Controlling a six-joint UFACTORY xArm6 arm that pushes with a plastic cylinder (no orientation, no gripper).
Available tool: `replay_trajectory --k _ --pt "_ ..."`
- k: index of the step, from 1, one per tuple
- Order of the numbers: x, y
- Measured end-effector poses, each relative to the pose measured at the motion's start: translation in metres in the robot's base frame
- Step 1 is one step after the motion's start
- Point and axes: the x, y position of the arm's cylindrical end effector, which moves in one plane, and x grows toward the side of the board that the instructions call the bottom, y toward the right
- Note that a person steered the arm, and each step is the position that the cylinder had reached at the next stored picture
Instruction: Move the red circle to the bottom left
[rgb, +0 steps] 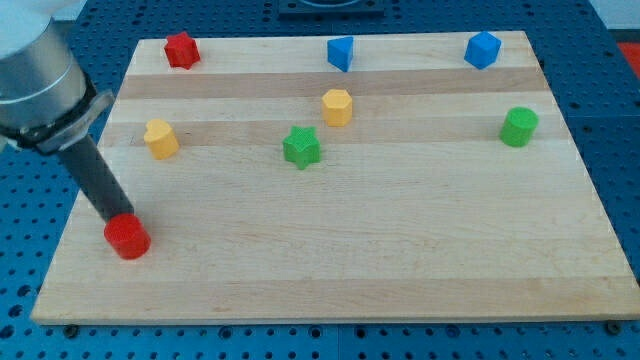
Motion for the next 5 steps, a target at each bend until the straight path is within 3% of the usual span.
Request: replay_trajectory --k 5 --pt "0.0235 0.0"
